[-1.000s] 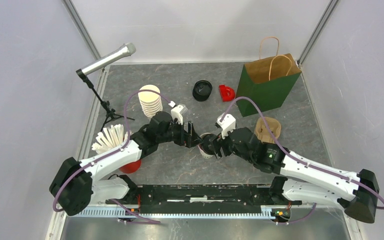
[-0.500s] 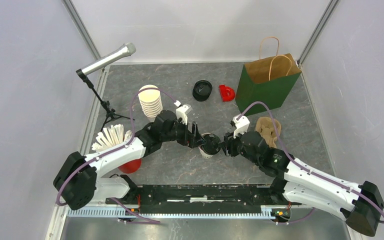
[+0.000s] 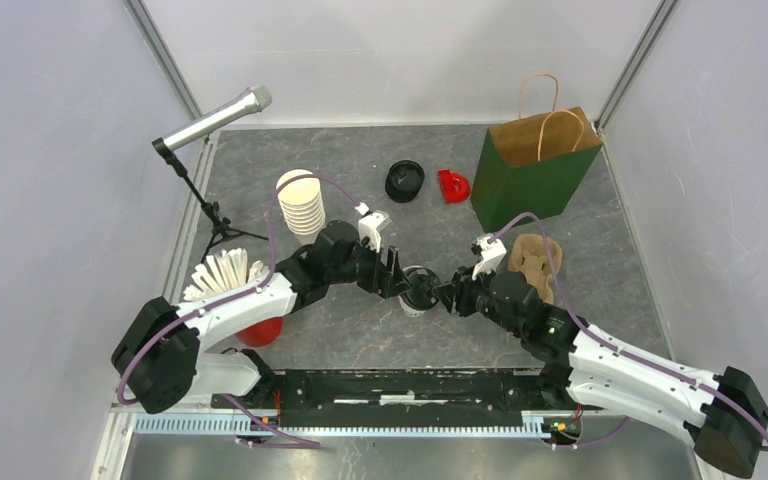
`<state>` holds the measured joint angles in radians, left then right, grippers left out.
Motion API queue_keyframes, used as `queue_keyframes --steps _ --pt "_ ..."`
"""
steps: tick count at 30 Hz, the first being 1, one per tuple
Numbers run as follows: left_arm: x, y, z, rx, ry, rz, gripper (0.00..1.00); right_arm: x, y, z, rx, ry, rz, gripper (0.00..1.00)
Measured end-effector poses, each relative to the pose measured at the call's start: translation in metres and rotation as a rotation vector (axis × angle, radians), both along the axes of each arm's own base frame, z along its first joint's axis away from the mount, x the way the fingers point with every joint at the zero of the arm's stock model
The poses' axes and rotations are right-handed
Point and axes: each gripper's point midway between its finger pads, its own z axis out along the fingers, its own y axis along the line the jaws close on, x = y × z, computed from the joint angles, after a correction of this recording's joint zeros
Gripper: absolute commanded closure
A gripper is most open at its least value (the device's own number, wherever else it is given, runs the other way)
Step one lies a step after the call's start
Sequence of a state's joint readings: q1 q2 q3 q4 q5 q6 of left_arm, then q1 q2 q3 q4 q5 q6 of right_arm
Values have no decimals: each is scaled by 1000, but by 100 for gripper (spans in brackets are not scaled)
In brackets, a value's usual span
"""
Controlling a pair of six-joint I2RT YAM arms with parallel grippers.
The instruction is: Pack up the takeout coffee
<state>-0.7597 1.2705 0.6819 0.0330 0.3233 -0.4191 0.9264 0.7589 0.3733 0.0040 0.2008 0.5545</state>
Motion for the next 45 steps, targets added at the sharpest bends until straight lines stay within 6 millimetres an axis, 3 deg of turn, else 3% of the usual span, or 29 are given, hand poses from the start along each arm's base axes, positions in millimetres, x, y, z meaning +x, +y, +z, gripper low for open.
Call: queue_keyframes --steps 7,16,24,33,45 --pt "2 -1 2 1 -14 -7 33 0 11 6 55 2 24 67" --pt "4 -2 2 7 -19 -6 45 3 16 -1 38 10 29 68" --pt "9 -1 4 12 -34 15 41 8 18 5 28 -15 28 69" --pt "10 -1 4 14 -34 17 42 15 21 8 3 -31 20 71" --pt "11 -2 6 10 -38 18 61 28 26 11 -52 -57 8 72"
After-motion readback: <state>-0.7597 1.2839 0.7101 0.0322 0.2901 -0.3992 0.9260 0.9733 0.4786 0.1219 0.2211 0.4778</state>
